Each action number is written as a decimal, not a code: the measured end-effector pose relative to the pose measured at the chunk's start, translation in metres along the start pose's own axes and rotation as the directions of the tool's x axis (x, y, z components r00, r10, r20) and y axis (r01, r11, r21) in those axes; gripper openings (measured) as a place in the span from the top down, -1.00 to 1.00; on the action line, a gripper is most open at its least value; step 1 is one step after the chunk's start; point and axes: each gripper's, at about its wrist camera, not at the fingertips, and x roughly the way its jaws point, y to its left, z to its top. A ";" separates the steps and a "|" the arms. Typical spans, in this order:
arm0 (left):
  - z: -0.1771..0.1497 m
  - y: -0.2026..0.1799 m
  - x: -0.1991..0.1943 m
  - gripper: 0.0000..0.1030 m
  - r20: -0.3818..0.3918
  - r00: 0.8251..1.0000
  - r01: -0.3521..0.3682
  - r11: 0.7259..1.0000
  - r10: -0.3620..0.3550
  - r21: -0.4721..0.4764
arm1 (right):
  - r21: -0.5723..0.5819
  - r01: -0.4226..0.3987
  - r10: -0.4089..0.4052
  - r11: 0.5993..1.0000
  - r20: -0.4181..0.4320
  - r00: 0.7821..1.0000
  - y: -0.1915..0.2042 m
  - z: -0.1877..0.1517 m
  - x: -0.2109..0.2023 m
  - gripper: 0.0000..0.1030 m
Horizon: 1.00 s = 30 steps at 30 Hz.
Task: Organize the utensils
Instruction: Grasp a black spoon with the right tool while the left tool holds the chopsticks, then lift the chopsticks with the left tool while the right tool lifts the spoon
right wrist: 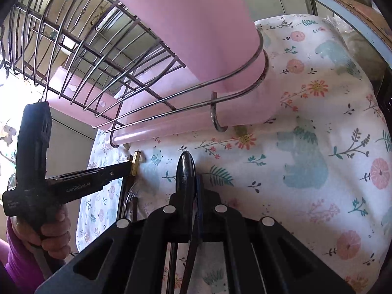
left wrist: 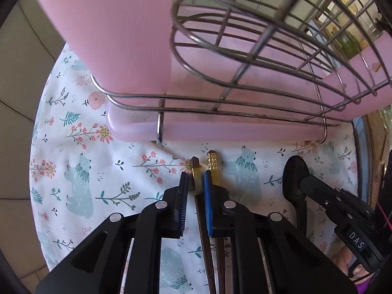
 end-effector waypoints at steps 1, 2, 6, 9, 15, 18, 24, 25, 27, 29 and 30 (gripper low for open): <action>0.002 -0.004 0.001 0.79 -0.001 1.000 -0.006 1.000 0.006 0.010 | -0.001 0.003 -0.003 1.000 -0.001 1.000 0.001 0.000 0.002 0.94; -0.004 -0.010 -0.002 0.79 0.000 1.000 -0.006 1.000 0.006 0.013 | -0.001 0.007 -0.007 1.000 -0.003 1.000 0.001 0.000 0.003 0.93; -0.004 -0.013 -0.004 0.86 0.017 1.000 -0.003 1.000 0.002 0.027 | -0.002 0.016 -0.016 1.000 -0.017 1.000 0.000 0.002 0.008 0.88; -0.008 0.000 -0.009 0.88 0.041 0.997 0.067 0.998 -0.067 -0.019 | -0.017 0.022 -0.022 1.000 -0.014 1.000 0.003 0.002 0.011 0.91; -0.017 0.007 -0.035 0.89 0.153 0.976 0.164 0.985 -0.156 -0.043 | -0.047 0.031 -0.029 0.998 0.056 0.998 0.014 0.001 -0.005 0.97; -0.023 0.010 -0.057 0.89 0.241 0.955 0.182 0.983 -0.170 -0.028 | -0.072 0.042 -0.034 0.997 0.104 0.994 0.022 -0.002 -0.018 0.97; -0.042 0.024 -0.097 0.90 0.382 0.903 0.221 0.975 -0.196 -0.023 | -0.112 0.053 -0.028 0.992 0.216 0.976 0.042 -0.009 -0.051 0.97; -0.045 0.030 -0.105 0.90 0.408 0.890 0.232 0.972 -0.203 -0.022 | -0.117 0.053 -0.025 0.992 0.233 0.972 0.044 -0.009 -0.055 0.97; -0.048 0.047 -0.119 0.90 0.446 0.869 0.250 0.968 -0.214 -0.021 | -0.132 0.060 -0.021 0.989 0.279 0.960 0.054 -0.010 -0.067 0.97; -0.056 0.055 -0.135 0.90 0.497 0.838 0.270 0.963 -0.225 -0.021 | -0.141 0.060 -0.011 0.988 0.328 0.945 0.061 -0.011 -0.080 0.97; -0.062 0.073 -0.144 0.90 0.512 0.828 0.278 0.960 -0.229 -0.020 | -0.145 0.059 -0.005 0.988 0.348 0.938 0.065 -0.011 -0.084 0.97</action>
